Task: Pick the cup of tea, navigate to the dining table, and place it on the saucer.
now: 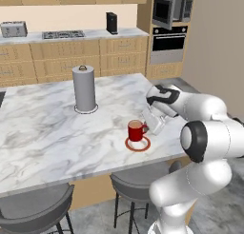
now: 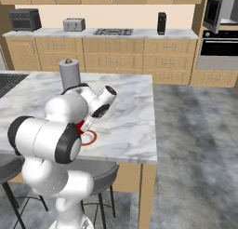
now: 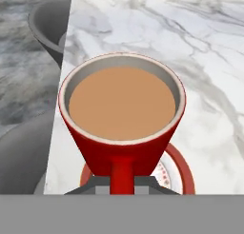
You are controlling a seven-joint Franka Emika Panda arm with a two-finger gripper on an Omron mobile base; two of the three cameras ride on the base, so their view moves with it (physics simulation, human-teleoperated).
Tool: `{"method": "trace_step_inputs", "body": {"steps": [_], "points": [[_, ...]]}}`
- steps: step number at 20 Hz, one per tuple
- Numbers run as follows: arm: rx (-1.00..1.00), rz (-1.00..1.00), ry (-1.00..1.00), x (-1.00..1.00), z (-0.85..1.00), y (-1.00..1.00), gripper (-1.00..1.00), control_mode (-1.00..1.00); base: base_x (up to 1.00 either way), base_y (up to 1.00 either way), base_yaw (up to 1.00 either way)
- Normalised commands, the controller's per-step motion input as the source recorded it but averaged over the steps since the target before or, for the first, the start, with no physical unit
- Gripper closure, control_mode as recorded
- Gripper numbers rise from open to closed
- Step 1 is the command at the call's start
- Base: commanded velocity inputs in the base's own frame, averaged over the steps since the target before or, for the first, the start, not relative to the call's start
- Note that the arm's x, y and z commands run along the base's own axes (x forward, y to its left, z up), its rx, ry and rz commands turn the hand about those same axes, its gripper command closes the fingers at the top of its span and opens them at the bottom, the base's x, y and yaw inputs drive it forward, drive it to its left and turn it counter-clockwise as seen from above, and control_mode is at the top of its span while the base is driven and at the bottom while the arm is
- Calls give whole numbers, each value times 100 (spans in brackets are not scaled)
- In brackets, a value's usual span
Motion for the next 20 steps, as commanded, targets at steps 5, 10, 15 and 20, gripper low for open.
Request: {"method": "trace_step_inputs", "body": {"steps": [5, 10, 15, 20], "points": [[5, -2, -1, 14, -2, -1, 100, -100, 0, 0, 0], [0, 0, 0, 0, -3, -13, 100, -100, 0, 0, 0], [0, 0, 0, 0, -15, -20, 100, -100, 0, 0, 0], [0, 0, 0, 1, -14, -3, 100, -100, 0, 0, 0]]}}
